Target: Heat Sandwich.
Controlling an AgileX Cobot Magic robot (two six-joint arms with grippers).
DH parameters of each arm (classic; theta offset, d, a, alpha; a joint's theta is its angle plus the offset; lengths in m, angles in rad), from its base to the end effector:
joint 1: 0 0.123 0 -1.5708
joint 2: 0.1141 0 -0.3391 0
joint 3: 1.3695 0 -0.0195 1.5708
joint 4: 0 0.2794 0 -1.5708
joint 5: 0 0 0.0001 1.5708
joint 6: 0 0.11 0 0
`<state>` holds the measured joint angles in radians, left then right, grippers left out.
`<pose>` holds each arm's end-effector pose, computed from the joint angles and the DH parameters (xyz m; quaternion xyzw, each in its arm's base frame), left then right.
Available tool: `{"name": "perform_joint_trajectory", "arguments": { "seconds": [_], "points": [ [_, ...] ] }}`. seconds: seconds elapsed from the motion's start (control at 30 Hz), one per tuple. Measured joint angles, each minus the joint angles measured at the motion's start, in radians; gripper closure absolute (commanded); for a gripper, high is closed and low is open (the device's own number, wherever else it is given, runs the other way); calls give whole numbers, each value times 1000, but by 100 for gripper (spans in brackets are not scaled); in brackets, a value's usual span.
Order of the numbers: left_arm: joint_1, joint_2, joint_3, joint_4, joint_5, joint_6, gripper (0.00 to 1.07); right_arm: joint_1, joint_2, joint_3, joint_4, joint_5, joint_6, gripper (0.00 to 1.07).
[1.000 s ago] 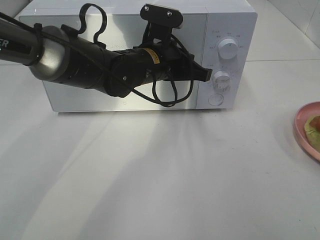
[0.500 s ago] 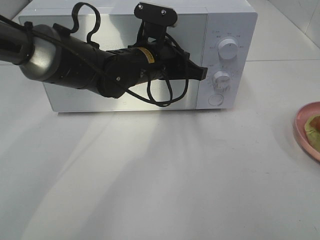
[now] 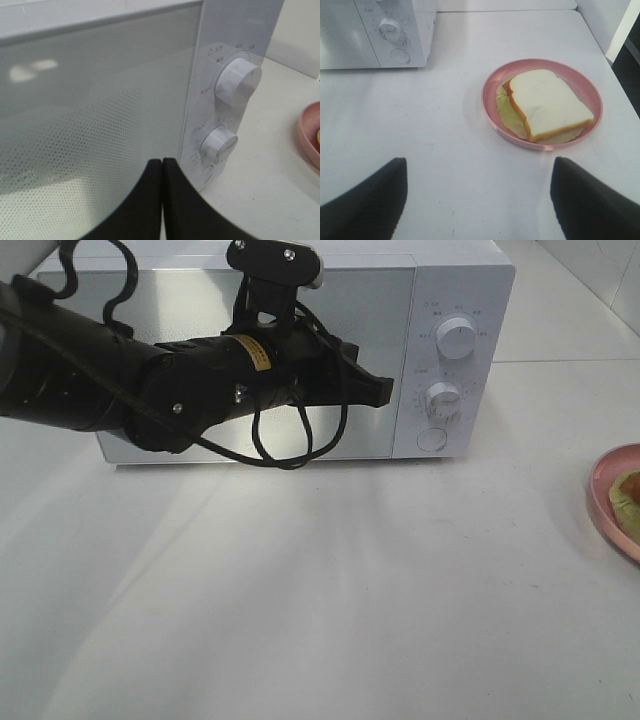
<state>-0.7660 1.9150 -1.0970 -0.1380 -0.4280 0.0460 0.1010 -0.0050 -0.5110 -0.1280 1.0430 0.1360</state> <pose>0.3472 -0.3253 0.2219 0.2554 0.7651 -0.2214 0.5481 -0.0177 -0.0140 0.2882 0.0172 0.8424 -0.0002 0.5385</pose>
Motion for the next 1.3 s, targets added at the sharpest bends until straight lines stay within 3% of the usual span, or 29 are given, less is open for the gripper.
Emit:
{"name": "perform_joint_trajectory", "arguments": {
  "seconds": [0.13, 0.27, 0.33, 0.37, 0.4, 0.43, 0.47, 0.53, 0.73, 1.0, 1.13, 1.3],
  "points": [
    [-7, -58, 46, 0, 79, 0, 106, 0, 0, 0, 0, 0, 0, 31],
    [-10, -102, 58, -2, 189, -1, 91, 0, 0, 0, 0, 0, 0, 31],
    [-11, -140, 62, -6, 320, -1, 64, 0, 0, 0, 0, 0, 0, 31],
    [-11, -140, 62, -6, 320, -1, 64, 0, 0, 0, 0, 0, 0, 31],
    [-11, -153, 62, -6, 362, -1, 50, 0, 0, 0, 0, 0, 0, 31],
    [-11, -174, 62, -9, 435, -1, 25, 0, 0, 0, 0, 0, 0, 31],
    [-11, -174, 62, -9, 435, -1, 25, 0, 0, 0, 0, 0, 0, 31],
    [-11, -196, 62, -17, 512, -1, 3, 0, 0, 0, 0, 0, 0, 31],
    [-11, -280, 63, -87, 769, -4, 2, 0, 0, 0, 0, 0, 0, 31],
    [-11, -338, 63, -56, 907, -6, 2, 0, 0, 0, 0, 0, 0, 31],
    [-11, -359, 63, -45, 1022, -55, 2, 0, 0, 0, 0, 0, 0, 31],
    [-11, -373, 63, -38, 1101, -73, 2, 0, 0, 0, 0, 0, 0, 31]
  ]
}}
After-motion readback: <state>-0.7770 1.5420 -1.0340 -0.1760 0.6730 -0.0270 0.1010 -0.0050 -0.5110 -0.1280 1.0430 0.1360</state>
